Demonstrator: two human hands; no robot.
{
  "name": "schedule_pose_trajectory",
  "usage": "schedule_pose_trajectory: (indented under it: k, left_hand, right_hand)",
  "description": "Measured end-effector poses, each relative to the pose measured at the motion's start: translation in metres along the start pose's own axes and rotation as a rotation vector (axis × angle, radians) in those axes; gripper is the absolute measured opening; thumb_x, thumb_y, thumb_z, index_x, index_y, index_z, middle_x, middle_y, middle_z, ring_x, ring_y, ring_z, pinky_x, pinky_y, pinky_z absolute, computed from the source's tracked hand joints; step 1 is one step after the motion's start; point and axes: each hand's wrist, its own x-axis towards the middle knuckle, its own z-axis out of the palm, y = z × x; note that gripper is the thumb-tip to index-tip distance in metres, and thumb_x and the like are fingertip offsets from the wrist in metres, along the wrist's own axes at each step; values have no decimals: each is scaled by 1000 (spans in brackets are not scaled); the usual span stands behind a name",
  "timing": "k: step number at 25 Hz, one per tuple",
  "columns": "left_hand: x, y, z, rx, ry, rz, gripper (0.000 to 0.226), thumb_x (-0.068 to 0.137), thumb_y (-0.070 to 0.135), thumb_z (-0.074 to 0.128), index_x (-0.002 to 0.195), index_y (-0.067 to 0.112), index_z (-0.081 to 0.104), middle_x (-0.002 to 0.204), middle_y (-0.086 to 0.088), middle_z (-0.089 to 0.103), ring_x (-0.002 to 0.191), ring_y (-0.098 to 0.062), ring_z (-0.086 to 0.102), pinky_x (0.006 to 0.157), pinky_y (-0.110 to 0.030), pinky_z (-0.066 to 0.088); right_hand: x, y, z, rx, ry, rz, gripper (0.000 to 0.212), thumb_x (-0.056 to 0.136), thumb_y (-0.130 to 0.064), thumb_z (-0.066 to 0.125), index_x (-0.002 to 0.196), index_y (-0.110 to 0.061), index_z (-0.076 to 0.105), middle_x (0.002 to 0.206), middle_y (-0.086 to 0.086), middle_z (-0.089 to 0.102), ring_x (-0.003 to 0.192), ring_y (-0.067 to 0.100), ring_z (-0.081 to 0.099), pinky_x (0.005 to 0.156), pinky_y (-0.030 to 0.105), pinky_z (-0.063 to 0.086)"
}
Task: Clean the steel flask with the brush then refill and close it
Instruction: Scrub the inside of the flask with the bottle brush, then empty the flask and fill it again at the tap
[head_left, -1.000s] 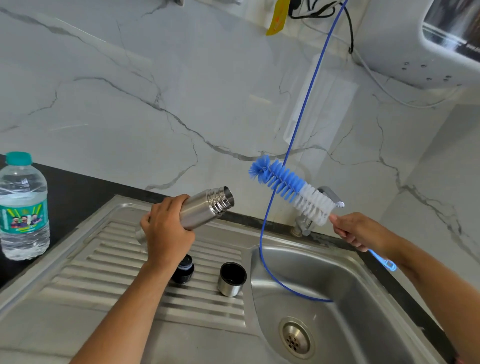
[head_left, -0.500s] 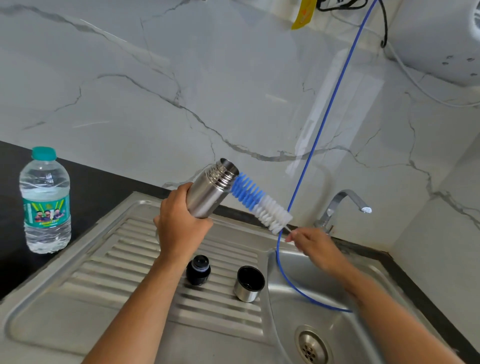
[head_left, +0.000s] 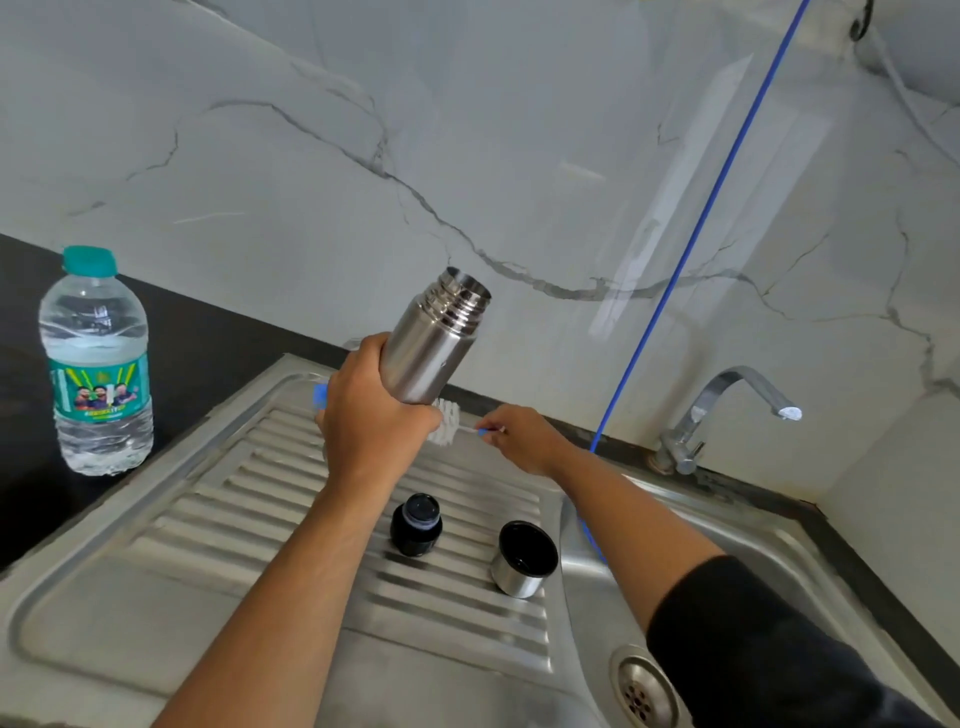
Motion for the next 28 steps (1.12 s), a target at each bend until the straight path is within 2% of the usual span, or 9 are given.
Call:
schedule_pose_trajectory:
  k: [4, 6, 10, 13, 15, 17, 20, 24, 28]
  left_hand:
    - [0, -2, 1, -12, -8, -13, 76, 49, 16, 83, 116, 38, 54, 103, 12, 59, 92, -16, 61, 80, -49, 58]
    - [1, -3, 3, -9, -8, -14, 76, 49, 16, 83, 116, 39, 54, 103, 12, 60, 93, -17, 62, 79, -50, 58]
    - [0, -1, 5, 2, 6, -7, 73, 51, 16, 82, 115, 38, 54, 102, 12, 60, 92, -17, 61, 82, -53, 56]
    - [-1, 1, 4, 0, 11, -1, 73, 52, 14, 83, 116, 35, 55, 102, 12, 59, 92, -16, 60, 82, -51, 57]
    - [-2, 1, 4, -11, 7, -1, 72, 52, 14, 83, 115, 37, 54, 102, 13, 59, 92, -15, 61, 82, -51, 57]
    - [-3, 2, 5, -12, 7, 5, 72, 54, 14, 83, 115, 38, 54, 102, 14, 59, 92, -14, 61, 83, -51, 57]
    - [-6, 6, 6, -27, -9, 40, 75, 56, 14, 85, 121, 36, 55, 103, 12, 61, 92, -13, 62, 82, -49, 57]
    - [-19, 16, 16, -46, -85, 171, 83, 57, 22, 90, 131, 38, 54, 111, 12, 63, 102, -15, 62, 83, -44, 58]
    - [-43, 30, 33, -58, -175, 276, 80, 62, 37, 91, 133, 38, 55, 111, 12, 66, 103, -14, 65, 80, -44, 59]
  right_hand:
    - [25, 0, 18, -42, -24, 66, 25, 102, -14, 56, 120, -9, 73, 119, 13, 71, 109, 28, 64, 94, 35, 50]
    - [35, 3, 27, -82, -3, 93, 25, 102, -16, 55, 120, -12, 72, 121, 11, 70, 110, 29, 64, 98, 41, 51]
    - [41, 3, 33, -127, 29, 121, 26, 102, -18, 54, 121, -13, 70, 123, 11, 69, 113, 30, 63, 96, 39, 51]
    - [34, -1, 25, -130, 70, 122, 35, 103, -19, 54, 136, -10, 62, 135, 13, 62, 123, 31, 58, 103, 39, 47]
    - [20, -14, 8, 78, 175, 124, 35, 103, -15, 52, 137, -9, 61, 135, 12, 62, 123, 29, 58, 101, 32, 44]
    - [-7, -36, -17, 470, 267, 128, 33, 103, -11, 50, 132, -12, 65, 128, 6, 69, 120, 23, 63, 100, 33, 50]
    - [-66, -68, -50, 906, 257, 30, 36, 100, -1, 50, 131, -13, 65, 122, 0, 73, 117, 16, 66, 96, 35, 58]
    - [-129, -95, -66, 999, 255, -72, 36, 100, -24, 64, 135, -19, 60, 125, -6, 71, 115, 8, 68, 95, 35, 58]
    - [-153, -99, -59, 874, 463, -32, 54, 81, -47, 83, 123, -23, 60, 114, -3, 73, 107, 13, 71, 95, 43, 58]
